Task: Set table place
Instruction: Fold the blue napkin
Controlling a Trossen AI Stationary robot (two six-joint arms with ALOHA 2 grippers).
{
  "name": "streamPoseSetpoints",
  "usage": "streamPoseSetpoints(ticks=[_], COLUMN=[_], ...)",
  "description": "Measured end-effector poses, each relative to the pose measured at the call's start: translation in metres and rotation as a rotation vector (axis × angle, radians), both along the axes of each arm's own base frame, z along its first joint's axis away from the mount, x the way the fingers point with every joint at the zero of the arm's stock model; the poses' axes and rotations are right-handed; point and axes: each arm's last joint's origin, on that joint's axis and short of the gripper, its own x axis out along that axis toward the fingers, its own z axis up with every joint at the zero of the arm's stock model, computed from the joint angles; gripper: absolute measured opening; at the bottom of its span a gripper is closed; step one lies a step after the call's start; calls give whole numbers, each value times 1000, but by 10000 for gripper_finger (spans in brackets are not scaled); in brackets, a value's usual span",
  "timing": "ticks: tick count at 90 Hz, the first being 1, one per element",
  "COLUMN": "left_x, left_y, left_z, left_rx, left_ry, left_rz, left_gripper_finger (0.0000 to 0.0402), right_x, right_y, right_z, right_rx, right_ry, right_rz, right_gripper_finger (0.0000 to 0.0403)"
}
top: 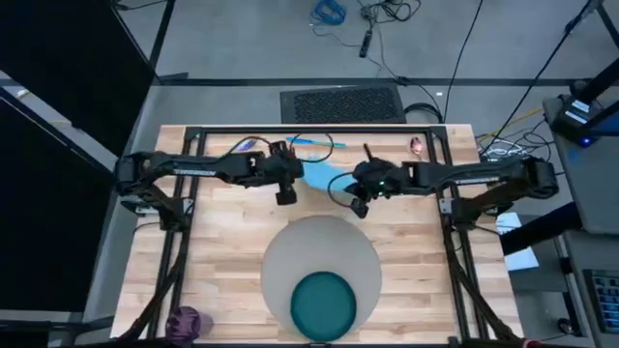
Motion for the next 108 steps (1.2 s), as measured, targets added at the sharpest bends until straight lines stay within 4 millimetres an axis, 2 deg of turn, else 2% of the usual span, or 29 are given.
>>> streamPoseSetpoints(ticks=[11, 25, 44, 55, 68, 77, 95, 108], left_x=[-9, -23, -45, -58, -65, -64, -49, -38], left_y=[-9, -28, -58, -76, -93, -98, -103, -103], left_z=[21, 50, 75, 85, 89, 85, 60, 47], left_rx=[20, 40, 90, 75, 73, 55, 14, 18], left_ry=[-70, -178, -252, -289, -317, -303, -202, -154], left_rz=[-10, -58, -72, -91, -96, -85, -77, -76], left_gripper_finger=[0, 0, 0, 0, 0, 0, 0, 0], right_x=[-9, -9, -5, -8, -9, -5, 13, 11], right_y=[7, 21, 50, 65, 71, 71, 72, 60], right_z=[18, 52, 95, 107, 102, 89, 63, 53], right_rx=[9, 15, 18, 43, 101, 114, 177, 165], right_ry=[-79, -189, -278, -276, -227, -139, 16, 113], right_rz=[16, 70, 136, 114, 93, 65, 82, 26], right_gripper_finger=[0, 0, 0, 0, 0, 0, 0, 0])
